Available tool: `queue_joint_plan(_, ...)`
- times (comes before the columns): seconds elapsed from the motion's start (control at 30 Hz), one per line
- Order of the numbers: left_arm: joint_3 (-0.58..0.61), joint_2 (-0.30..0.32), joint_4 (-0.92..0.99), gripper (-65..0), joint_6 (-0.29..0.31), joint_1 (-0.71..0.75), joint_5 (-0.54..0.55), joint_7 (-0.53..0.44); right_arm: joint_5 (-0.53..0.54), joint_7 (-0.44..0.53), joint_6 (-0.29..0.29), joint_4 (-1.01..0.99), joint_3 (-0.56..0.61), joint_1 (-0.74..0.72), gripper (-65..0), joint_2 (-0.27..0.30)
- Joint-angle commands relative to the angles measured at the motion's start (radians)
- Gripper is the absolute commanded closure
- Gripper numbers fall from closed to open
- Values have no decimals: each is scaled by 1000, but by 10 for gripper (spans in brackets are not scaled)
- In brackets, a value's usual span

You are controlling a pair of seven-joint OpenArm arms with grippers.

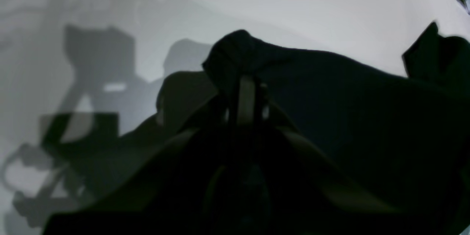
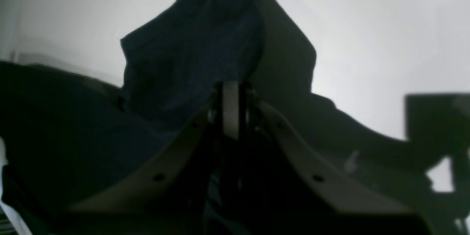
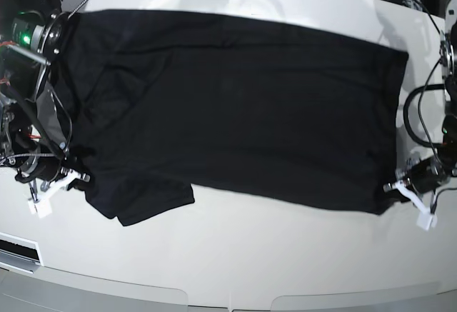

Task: Layout the t-shirt on the table in an organized manner, then fold the t-shirt properly
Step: 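Move the right gripper to the other hem corner and grasp both hem corners, then lift the hem with both grippers and fold it toward the shoulder edge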

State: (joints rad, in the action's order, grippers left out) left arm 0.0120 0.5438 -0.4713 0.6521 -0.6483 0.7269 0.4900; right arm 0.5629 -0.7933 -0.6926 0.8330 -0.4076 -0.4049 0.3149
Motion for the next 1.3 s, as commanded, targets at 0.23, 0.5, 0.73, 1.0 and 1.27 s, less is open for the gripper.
queue_joint_plan(0.23,-5,21,-13,0,46,21,41,13,144,-184,-6,117,-3,-5,0,18)
queue_joint_plan(0.5,-6,39,-58,0,46,25,192,141,262,-287,-6,389,-3,124,0,18)
queue_joint_plan(0.73,-7,49,-112,0,46,26,314,333,286,-293,-6,480,-3,250,0,19)
queue_joint_plan(1.0,-6,106,-163,0,46,27,385,380,286,-296,-6,554,-3,322,0,32)
queue_joint_plan(1.27,-6,108,-164,0,46,73,510,562,287,-343,-6,615,-3,323,0,37)
